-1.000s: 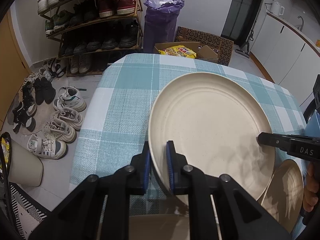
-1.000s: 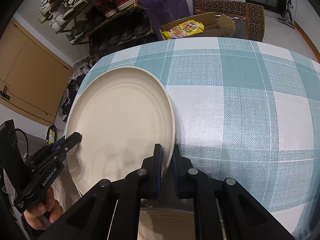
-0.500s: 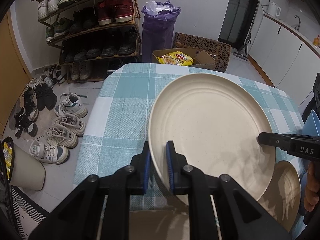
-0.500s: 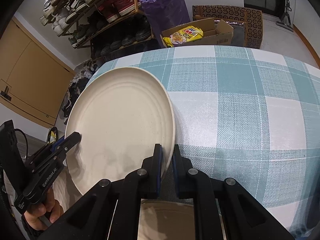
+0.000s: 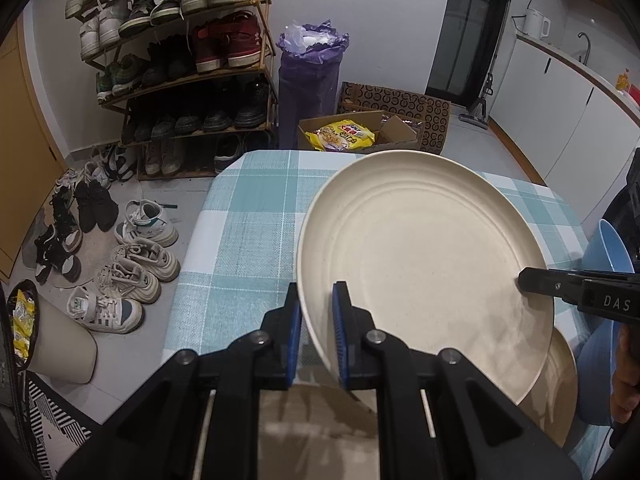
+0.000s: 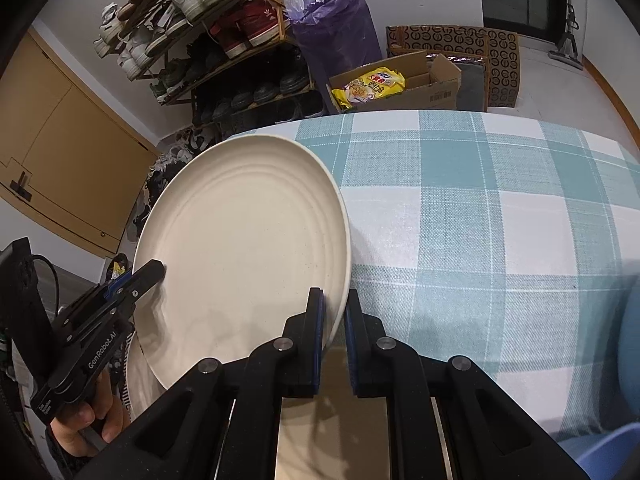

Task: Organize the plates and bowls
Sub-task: 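Carry the held cream plate over another cream plate and lower it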

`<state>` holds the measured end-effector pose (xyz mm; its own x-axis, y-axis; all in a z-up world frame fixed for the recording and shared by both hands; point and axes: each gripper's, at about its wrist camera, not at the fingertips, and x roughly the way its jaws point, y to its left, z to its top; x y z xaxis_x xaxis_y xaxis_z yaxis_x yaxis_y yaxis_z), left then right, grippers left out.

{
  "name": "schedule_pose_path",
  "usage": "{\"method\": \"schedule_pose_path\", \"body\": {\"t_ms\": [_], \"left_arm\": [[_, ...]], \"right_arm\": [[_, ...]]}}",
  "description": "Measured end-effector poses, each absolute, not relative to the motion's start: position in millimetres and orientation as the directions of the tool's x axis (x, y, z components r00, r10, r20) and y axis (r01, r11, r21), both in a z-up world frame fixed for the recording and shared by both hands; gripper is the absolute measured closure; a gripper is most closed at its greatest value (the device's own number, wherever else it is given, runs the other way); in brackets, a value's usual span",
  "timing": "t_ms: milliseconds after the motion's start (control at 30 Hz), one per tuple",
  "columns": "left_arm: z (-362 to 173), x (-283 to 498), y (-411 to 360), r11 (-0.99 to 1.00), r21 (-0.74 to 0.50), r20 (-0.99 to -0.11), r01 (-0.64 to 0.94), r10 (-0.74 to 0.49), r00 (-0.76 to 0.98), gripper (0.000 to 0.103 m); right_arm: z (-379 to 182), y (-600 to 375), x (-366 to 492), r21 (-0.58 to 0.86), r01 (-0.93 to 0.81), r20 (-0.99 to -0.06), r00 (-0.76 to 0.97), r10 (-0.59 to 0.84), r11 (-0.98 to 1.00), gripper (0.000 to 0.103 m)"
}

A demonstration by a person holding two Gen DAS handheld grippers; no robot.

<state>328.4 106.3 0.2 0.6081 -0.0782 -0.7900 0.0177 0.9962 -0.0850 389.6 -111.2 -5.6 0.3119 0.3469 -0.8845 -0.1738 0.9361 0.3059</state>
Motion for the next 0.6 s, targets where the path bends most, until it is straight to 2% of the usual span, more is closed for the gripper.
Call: {"method": "schedule_pose_path", "body": {"t_ms": [600], "left_arm": [[39.8, 272.6, 75.7, 0.996, -0.053, -0.763, 0.072, -0.087, 0.641, 0.09]], "right_arm": [[37.3, -138.5, 324.2, 0.292, -0.158, -0.875, 0.353, 0.33, 0.943, 0.092]]}}
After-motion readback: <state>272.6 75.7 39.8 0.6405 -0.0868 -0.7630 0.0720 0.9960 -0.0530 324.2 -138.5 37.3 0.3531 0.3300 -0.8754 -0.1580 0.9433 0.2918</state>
